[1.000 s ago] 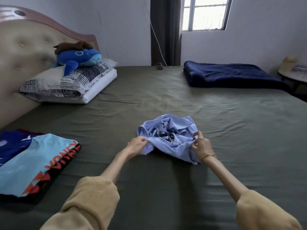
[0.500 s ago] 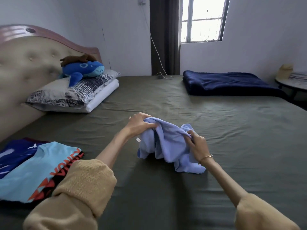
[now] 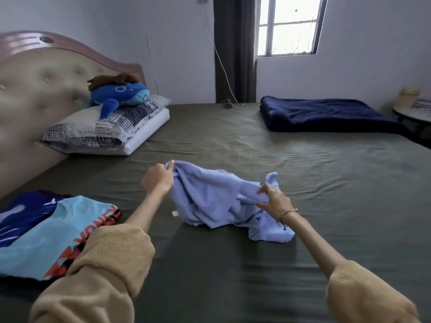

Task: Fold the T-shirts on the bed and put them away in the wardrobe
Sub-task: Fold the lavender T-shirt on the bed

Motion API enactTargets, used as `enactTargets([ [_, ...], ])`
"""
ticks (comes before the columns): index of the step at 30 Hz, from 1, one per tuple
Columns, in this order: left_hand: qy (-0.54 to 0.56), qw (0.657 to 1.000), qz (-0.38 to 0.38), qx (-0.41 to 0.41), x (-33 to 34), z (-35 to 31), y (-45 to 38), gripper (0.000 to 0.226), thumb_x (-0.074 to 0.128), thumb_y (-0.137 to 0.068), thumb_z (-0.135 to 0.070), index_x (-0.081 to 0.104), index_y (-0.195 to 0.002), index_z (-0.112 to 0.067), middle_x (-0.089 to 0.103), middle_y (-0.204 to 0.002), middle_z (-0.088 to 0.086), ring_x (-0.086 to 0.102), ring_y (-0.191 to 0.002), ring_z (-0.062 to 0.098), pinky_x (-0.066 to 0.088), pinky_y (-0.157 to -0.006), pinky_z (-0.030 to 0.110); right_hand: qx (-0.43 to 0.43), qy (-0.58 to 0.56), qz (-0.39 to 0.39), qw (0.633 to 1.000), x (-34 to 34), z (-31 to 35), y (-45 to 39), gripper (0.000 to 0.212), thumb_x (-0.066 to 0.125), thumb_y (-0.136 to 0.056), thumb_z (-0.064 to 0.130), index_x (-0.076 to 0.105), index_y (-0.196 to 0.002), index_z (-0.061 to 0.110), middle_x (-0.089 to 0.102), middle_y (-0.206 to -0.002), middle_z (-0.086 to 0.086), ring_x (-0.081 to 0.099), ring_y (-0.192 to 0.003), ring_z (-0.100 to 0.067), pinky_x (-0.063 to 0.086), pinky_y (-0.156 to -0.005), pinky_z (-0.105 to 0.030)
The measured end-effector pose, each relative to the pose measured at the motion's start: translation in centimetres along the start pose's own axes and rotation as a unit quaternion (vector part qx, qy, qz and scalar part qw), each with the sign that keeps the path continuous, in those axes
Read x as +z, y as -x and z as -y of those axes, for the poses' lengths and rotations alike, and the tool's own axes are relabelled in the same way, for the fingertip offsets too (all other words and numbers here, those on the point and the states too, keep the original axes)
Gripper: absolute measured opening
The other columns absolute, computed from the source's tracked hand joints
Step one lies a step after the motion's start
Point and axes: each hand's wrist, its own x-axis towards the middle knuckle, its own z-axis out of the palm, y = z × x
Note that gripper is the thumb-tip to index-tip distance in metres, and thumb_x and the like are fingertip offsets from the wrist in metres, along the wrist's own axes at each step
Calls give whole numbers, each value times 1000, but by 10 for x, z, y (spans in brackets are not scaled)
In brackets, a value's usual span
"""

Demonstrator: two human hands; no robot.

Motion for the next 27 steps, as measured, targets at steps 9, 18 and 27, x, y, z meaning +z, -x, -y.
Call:
enactTargets([
  [9, -88, 982, 121, -111, 52, 53, 17, 38, 40, -98, -22, 52, -129, -4, 53, -133, 17, 50, -124, 32, 39, -101, 38, 63, 117, 190, 973, 33, -25, 21, 55, 62, -83, 30, 39, -131, 16, 52, -125, -8, 53, -115, -26, 41, -89, -29],
  [18, -93, 944, 271, 163, 102, 25, 49, 78, 62, -78, -56, 28, -144, -33, 21, -155, -1, 16, -144, 20, 11, -114, 52, 63, 73, 109, 989, 31, -19, 17, 24, 63, -79, 35, 53, -99, 27, 59, -101, 8, 56, -101, -18, 39, -82, -30],
  [27, 56, 980, 155, 114, 85, 34, 30, 39, 46, -95, -44, 66, -88, -11, 68, -96, 16, 60, -96, 35, 40, -70, 36, 99, 111, -66, 987, 30, -29, 16, 24, 47, -87, 8, 62, -105, 12, 63, -112, -12, 59, -103, -32, 43, -75, -32],
])
